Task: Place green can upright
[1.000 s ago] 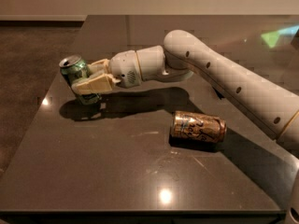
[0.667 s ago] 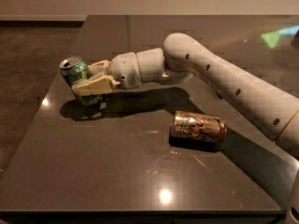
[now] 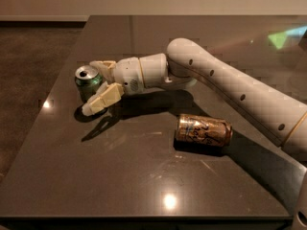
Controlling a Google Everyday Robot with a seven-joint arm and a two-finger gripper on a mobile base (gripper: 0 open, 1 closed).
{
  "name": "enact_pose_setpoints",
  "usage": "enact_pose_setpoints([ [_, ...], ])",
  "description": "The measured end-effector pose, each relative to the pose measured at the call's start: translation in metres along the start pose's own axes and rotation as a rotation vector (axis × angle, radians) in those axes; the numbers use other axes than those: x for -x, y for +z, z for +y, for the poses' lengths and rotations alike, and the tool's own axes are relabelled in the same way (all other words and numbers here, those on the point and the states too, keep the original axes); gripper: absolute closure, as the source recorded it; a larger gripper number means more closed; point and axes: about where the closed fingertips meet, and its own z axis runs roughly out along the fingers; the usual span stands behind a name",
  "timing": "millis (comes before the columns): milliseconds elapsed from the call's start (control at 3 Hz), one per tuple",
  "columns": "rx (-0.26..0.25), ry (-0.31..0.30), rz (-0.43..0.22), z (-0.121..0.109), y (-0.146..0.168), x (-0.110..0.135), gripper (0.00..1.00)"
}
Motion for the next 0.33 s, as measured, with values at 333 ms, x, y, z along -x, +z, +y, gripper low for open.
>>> enact_pose_setpoints([
  [333, 0.0, 0.0, 0.0, 0.0, 0.0001, 0.0, 0.0],
])
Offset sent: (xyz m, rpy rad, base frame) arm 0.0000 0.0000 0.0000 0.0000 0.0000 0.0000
